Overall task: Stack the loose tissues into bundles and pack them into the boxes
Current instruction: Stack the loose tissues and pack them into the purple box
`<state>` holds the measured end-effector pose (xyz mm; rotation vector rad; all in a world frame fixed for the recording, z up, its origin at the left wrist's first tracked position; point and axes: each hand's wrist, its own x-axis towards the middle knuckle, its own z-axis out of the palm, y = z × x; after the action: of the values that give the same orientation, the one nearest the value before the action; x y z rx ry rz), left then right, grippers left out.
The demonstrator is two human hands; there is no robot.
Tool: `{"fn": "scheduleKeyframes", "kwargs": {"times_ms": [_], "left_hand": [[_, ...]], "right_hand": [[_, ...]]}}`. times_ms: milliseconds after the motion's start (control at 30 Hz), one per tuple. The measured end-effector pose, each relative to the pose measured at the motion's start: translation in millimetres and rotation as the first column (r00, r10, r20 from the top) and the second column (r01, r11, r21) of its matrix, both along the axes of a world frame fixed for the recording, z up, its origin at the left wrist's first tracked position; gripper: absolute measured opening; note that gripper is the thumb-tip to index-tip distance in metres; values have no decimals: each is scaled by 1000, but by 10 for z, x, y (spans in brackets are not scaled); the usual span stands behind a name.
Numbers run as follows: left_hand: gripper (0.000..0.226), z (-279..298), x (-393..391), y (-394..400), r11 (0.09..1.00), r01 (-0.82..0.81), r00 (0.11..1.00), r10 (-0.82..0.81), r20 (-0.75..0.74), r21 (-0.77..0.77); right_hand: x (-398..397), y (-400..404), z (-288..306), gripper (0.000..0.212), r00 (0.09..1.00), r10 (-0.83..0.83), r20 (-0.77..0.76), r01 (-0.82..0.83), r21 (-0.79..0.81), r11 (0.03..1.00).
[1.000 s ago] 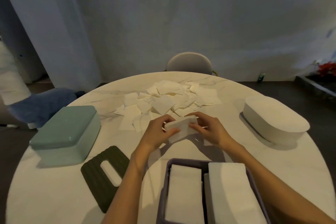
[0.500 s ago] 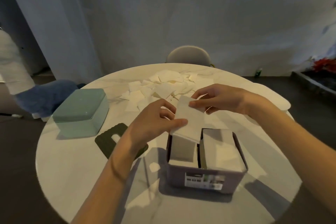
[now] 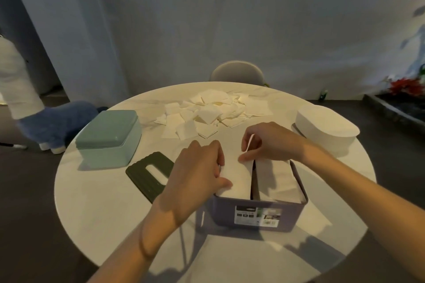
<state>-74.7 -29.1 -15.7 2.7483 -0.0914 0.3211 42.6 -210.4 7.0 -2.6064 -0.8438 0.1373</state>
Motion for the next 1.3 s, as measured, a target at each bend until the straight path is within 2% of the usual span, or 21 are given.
{"fn": "scheduleKeyframes", "kwargs": {"times_ms": [200, 333, 567, 667, 800, 867, 967, 1033, 1133, 1233, 1300], "left_hand": [[56, 0, 89, 54, 1000, -3, 989, 7, -145, 30], [56, -19, 181, 30, 998, 48, 976, -37, -213, 44], [48, -55, 358, 171, 992, 68, 967, -92, -237, -108], [37, -66, 565, 366, 974, -39, 983, -2, -181, -222], [22, -258, 1067, 687, 961, -190, 979, 169, -118, -203], [17, -404, 1314, 787, 925, -273, 961, 248, -127, -265], [15, -631, 1619, 873, 879, -363, 931, 358, -76, -309], [23, -749, 1779, 907, 867, -373, 918, 397, 4, -329], [43, -879, 1881, 923, 874, -298, 941, 337, 37, -383], [55, -1032, 1992, 979, 893, -267, 952, 304, 48, -363], [56, -1082, 2037, 999, 880, -271, 948, 313, 49, -390]], "right_hand": [[-43, 94, -195, 38, 995, -25, 97, 32, -71, 997], [51, 140, -186, 41, 998, -4, 55, 10, -116, 993], [168, 162, -140, 41, 995, 99, 23, -96, -108, 989], [282, 142, -3, 39, 988, 135, 72, -135, -1, 991], [693, 328, -48, 26, 976, 194, 96, -199, 42, 979], [953, 468, -179, 26, 961, 259, 92, -260, 0, 966], [1328, 718, -426, 42, 930, 327, 166, -296, -185, 937], [1538, 906, -541, 53, 914, 350, 203, -289, -278, 916], [1725, 1100, -639, 61, 888, 415, 196, -320, -384, 866], [1855, 1220, -763, 54, 846, 499, 187, -369, -471, 801], [1902, 1251, -820, 45, 824, 518, 229, -381, -453, 806]]}}
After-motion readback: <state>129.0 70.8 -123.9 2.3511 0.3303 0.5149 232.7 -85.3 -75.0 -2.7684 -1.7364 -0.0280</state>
